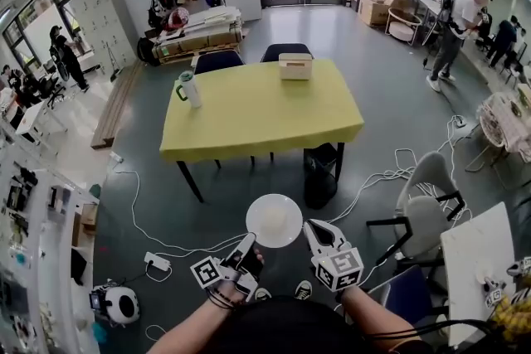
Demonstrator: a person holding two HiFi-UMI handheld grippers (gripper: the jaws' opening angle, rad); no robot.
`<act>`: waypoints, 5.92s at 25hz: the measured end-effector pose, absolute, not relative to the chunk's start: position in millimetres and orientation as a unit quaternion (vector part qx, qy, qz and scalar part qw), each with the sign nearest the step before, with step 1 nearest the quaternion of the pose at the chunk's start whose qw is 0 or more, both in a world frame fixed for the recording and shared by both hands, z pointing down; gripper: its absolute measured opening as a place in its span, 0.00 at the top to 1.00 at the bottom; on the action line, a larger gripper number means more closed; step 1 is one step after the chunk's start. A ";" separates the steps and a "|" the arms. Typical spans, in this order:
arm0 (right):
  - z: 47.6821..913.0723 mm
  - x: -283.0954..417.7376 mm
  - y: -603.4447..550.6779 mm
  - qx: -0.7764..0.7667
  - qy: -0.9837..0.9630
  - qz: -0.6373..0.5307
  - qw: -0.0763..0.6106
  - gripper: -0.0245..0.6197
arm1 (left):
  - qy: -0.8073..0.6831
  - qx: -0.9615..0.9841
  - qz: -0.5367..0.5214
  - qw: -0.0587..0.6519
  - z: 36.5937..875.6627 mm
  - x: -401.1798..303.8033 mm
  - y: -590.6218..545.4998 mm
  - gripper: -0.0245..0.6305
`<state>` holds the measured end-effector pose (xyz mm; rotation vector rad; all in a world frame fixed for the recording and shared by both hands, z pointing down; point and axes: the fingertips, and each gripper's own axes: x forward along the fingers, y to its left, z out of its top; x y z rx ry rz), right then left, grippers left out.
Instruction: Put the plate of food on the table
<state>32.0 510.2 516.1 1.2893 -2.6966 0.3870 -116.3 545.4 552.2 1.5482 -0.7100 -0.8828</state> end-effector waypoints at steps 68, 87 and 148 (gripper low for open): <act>531.5 60.9 189.0 0.431 -0.886 0.149 0.078 0.94 | -0.305 0.656 -0.424 0.545 549.8 -109.3 230.3 0.94; 536.5 72.0 2.8 0.428 -0.885 0.171 0.070 0.94 | -0.322 0.646 -0.420 0.550 548.6 -97.9 45.5 0.94; 614.7 87.9 -239.0 0.488 -0.829 0.232 0.144 0.94 | -0.334 0.593 -0.364 0.636 777.0 -99.8 -295.9 0.94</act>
